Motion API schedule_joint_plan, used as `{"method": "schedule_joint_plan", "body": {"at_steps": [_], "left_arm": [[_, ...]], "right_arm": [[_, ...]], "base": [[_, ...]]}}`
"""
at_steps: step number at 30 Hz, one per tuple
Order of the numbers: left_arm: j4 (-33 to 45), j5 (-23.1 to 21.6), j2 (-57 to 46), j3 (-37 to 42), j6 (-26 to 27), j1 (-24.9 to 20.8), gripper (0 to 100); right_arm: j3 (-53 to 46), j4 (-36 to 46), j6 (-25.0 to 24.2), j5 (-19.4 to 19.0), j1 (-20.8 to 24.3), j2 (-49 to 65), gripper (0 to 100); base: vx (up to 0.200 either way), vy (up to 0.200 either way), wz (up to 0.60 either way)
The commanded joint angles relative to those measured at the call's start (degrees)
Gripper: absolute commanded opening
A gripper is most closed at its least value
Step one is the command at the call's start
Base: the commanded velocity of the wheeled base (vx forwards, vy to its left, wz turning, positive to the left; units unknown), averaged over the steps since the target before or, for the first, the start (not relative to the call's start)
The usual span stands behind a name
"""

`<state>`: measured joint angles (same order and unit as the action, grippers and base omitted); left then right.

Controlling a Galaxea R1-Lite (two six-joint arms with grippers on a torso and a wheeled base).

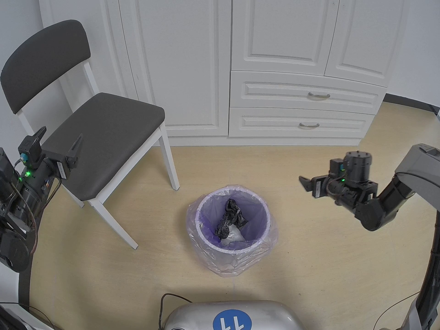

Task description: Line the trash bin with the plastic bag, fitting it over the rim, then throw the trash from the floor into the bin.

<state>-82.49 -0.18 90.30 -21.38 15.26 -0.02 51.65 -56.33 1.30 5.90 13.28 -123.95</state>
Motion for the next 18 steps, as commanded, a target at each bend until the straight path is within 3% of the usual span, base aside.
{"method": "schedule_joint_plan", "body": {"at_steps": [1, 2, 4, 6, 7, 10, 13, 18], "left_arm": [[23.78, 0.01, -7.5, -12.63, -11.57, -2.52, 100], [28.97, 0.09, -9.08, -14.56, -13.68, -2.52, 100], [35.56, -0.43, -12.07, -17.47, -18.87, -2.52, 100], [35.56, -0.43, -12.07, -17.47, -18.87, -2.52, 100], [40.39, -1.57, -15.15, -20.19, -24.58, -2.52, 100], [40.92, -3.6, -15.15, -22.83, -24.49, -1.65, 100], [41.62, -5.0, -15.59, -26.34, -24.49, -0.68, 100], [44.7, -5.44, -17.52, -32.14, -24.58, -0.5, 100]], "right_arm": [[-16.23, -27.78, 2.3, -8.8, -13.63, 8.64, 100], [-19.48, -32.88, 2.21, -9.94, -14.77, 8.64, 100], [-24.23, -33.67, 2.3, -10.03, -16.26, 9.26, 100], [-24.23, -33.67, 2.3, -10.03, -16.26, 9.26, 100], [-28.18, -33.67, 1.07, -9.86, -17.32, 16.02, 100], [-25.55, -32.88, -2.97, -9.77, -17.05, 20.16, 100], [-17.46, -24.0, -2.1, -9.33, -16.7, 25.43, 100], [-6.83, 8.87, -3.5, -9.86, -12.05, 44.85, 100]], "base": [[0.0, 0.0, 0.0], [0.0, 0.0, 0.0], [0.0, 0.0, 0.0], [0.0, 0.0, 0.0], [0.0, 0.0, 0.0], [0.0, 0.0, 0.0], [0.0, 0.0, 0.0], [0.0, 0.0, 0.0]]}}
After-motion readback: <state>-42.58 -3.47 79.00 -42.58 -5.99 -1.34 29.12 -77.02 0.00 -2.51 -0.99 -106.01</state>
